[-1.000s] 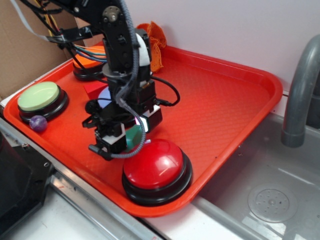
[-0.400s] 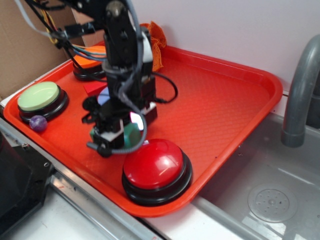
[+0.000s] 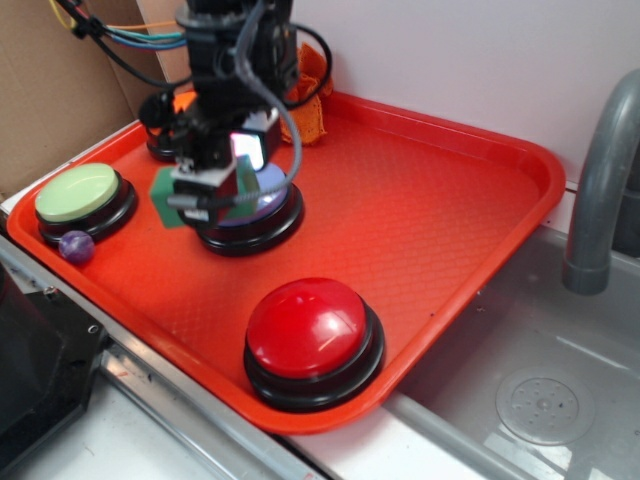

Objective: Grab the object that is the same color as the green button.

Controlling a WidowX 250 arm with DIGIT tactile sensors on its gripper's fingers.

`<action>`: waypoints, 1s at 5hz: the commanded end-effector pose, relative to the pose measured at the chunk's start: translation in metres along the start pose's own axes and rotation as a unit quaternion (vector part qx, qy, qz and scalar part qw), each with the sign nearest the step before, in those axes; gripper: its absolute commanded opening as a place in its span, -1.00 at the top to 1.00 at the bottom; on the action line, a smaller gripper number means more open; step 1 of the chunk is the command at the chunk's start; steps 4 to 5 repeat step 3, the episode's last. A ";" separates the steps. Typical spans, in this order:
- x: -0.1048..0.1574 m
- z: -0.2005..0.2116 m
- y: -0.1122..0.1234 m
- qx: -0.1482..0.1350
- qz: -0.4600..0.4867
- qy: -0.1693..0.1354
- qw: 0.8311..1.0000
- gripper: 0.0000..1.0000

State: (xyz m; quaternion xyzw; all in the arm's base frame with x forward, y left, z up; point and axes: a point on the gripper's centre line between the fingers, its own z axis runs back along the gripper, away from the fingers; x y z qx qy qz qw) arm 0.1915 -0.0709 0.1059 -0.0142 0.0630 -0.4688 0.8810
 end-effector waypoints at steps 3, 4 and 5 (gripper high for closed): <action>-0.039 0.099 0.004 0.032 0.482 -0.034 0.875 1.00; -0.039 0.099 0.004 0.032 0.482 -0.034 0.875 1.00; -0.039 0.099 0.004 0.032 0.482 -0.034 0.875 1.00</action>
